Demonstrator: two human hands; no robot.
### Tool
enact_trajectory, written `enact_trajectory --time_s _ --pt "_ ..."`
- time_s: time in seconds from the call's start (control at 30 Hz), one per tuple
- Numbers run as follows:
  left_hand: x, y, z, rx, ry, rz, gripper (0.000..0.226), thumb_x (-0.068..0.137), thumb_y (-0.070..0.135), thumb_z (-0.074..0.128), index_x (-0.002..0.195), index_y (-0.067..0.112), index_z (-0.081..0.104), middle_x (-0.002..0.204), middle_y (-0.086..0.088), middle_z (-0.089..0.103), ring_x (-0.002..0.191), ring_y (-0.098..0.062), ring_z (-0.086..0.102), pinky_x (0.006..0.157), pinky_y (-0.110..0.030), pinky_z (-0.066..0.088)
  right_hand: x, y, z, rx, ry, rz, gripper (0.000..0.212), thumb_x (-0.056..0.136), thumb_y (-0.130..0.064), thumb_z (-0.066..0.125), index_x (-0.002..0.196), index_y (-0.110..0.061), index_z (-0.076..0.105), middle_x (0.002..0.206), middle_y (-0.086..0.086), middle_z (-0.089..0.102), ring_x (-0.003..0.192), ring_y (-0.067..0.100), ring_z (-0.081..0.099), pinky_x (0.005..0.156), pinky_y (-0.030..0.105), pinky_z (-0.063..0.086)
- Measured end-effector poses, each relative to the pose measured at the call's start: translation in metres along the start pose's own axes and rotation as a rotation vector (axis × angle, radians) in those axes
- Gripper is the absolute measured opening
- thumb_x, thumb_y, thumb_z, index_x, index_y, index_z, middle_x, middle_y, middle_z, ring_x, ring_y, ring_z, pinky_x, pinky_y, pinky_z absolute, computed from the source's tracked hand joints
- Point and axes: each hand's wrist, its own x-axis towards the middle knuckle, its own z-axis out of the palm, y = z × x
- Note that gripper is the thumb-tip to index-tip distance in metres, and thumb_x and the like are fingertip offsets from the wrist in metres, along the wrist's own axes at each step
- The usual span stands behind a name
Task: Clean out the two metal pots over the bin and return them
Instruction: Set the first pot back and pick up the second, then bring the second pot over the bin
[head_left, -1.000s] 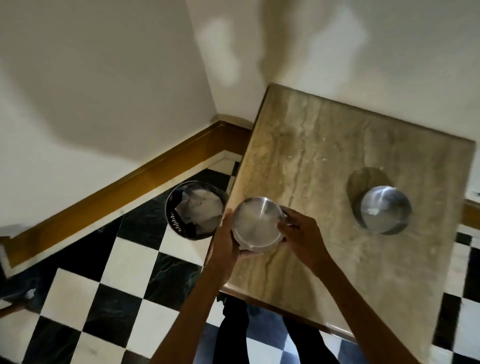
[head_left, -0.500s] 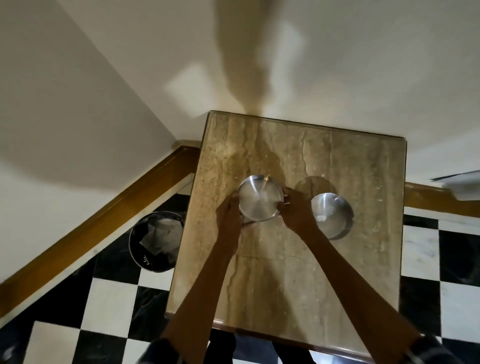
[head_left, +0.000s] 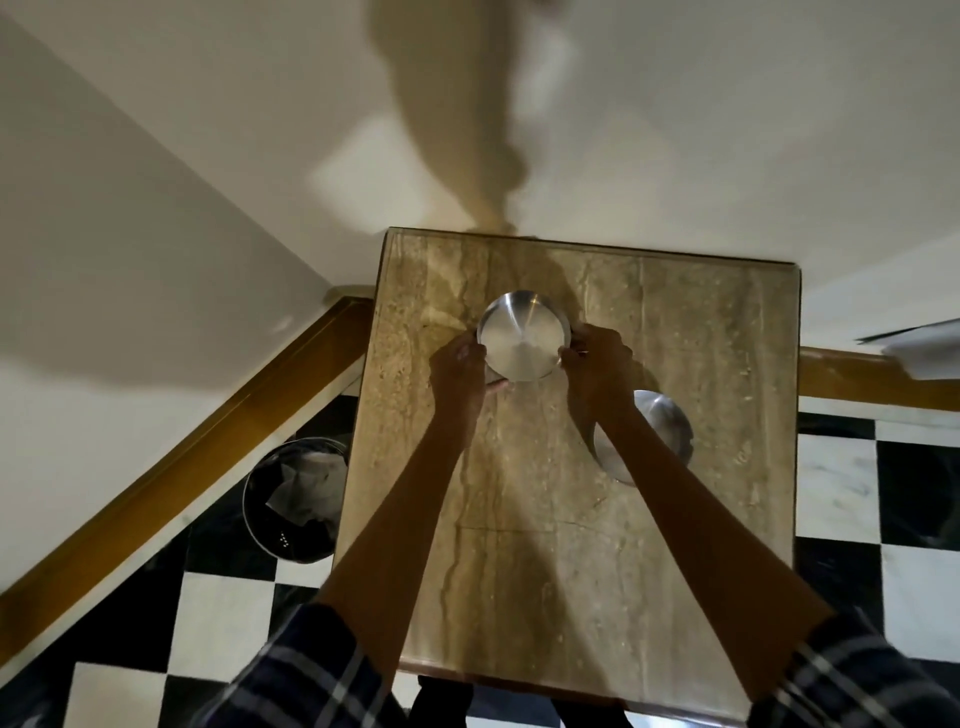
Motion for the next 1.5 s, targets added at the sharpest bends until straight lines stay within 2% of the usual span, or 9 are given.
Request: enact_trajectory --time_s 0.2,0.3,0.43,0.67,0.8,1.0,1.13,1.3,1.5 --pt "-0.049 -0.034 0.007 0.027 0.152 -0.020 0.022 0.102 0.017 0.057 0.122 0.012 0.066 0.125 -0.012 0.069 0.111 -0.026 0.067 0.067 -0.036 0.062 -0.048 0.027 -0.044 0.002 0.230 -0.078 0.028 0.096 -0.009 0.052 0.119 -0.010 0.068 0.119 0.012 0.070 0.108 0.024 0.067 0.094 0.033 0.054" --pt "-0.079 -0.054 0.022 -0.002 0.089 -0.282 0.028 0.103 0.018 0.055 0.127 0.006 0.064 0.121 -0.015 0.068 0.100 -0.027 0.067 0.072 -0.042 0.062 -0.063 0.059 -0.060 -0.243 0.255 0.000 0.030 0.094 -0.009 0.054 0.122 -0.011 0.064 0.124 0.016 0.063 0.112 0.034 0.059 0.088 0.039 0.052" --pt "-0.113 -0.071 0.046 -0.098 -0.149 -0.615 0.035 0.102 0.026 0.055 0.127 0.002 0.063 0.120 -0.017 0.070 0.110 -0.031 0.067 0.086 -0.053 0.059 -0.070 0.096 -0.078 -0.340 0.053 0.099 0.031 0.098 -0.015 0.049 0.125 -0.009 0.063 0.128 0.015 0.060 0.112 0.038 0.055 0.093 0.047 0.046" --pt "-0.115 -0.077 0.056 -0.048 -0.153 -0.575 0.031 0.103 0.025 0.054 0.122 0.002 0.065 0.118 -0.022 0.072 0.109 -0.032 0.069 0.087 -0.054 0.061 -0.079 0.107 -0.087 -0.093 0.047 0.176 0.019 0.098 -0.007 0.050 0.102 -0.003 0.067 0.097 0.017 0.071 0.081 0.024 0.061 0.068 0.026 0.043" --pt "-0.114 -0.078 0.041 -0.015 -0.139 -0.560 0.032 0.102 0.026 0.056 0.120 0.002 0.066 0.116 -0.021 0.074 0.107 -0.034 0.072 0.075 -0.049 0.064 -0.097 0.105 -0.078 -0.032 0.106 0.164 0.025 0.089 0.009 0.054 0.108 0.001 0.068 0.092 0.019 0.072 0.077 0.028 0.066 0.069 0.035 0.056" --pt "-0.131 -0.072 -0.023 -0.257 -0.154 -0.698 0.037 0.100 0.028 0.061 0.124 0.000 0.062 0.117 -0.020 0.064 0.101 -0.032 0.067 0.095 -0.048 0.055 -0.136 0.082 -0.043 -0.033 0.064 0.083 0.041 0.086 0.001 0.056 0.124 -0.013 0.067 0.101 0.009 0.075 0.081 0.017 0.070 0.062 0.014 0.051" --pt "-0.142 -0.074 -0.097 -0.371 -0.208 -0.799 0.067 0.083 0.046 0.074 0.125 -0.006 0.065 0.125 -0.024 0.067 0.113 -0.037 0.067 0.100 -0.051 0.053 -0.163 0.042 -0.011 -0.029 -0.041 0.012 0.039 0.088 -0.002 0.057 0.123 -0.017 0.068 0.107 0.006 0.075 0.084 0.009 0.068 0.060 -0.001 0.043" --pt "-0.153 -0.078 -0.191 -0.785 -0.241 -0.856 0.088 0.088 0.054 0.069 0.139 -0.014 0.047 0.139 -0.036 0.057 0.133 -0.051 0.053 0.104 -0.061 0.050 -0.187 -0.019 0.051 -0.066 -0.248 -0.185 0.029 0.086 -0.004 0.062 0.108 -0.019 0.075 0.087 -0.005 0.076 0.063 -0.015 0.059 0.059 -0.003 0.041" --pt "-0.126 -0.073 -0.293 -0.971 -0.279 -0.603 0.102 0.082 0.075 0.061 0.152 0.003 0.040 0.153 -0.033 0.044 0.140 -0.052 0.044 0.117 -0.061 0.037 -0.205 -0.085 0.159 -0.040 -0.408 -0.294 0.029 0.091 -0.027 0.063 0.117 -0.015 0.071 0.101 0.004 0.077 0.079 0.008 0.071 0.070 0.017 0.058"
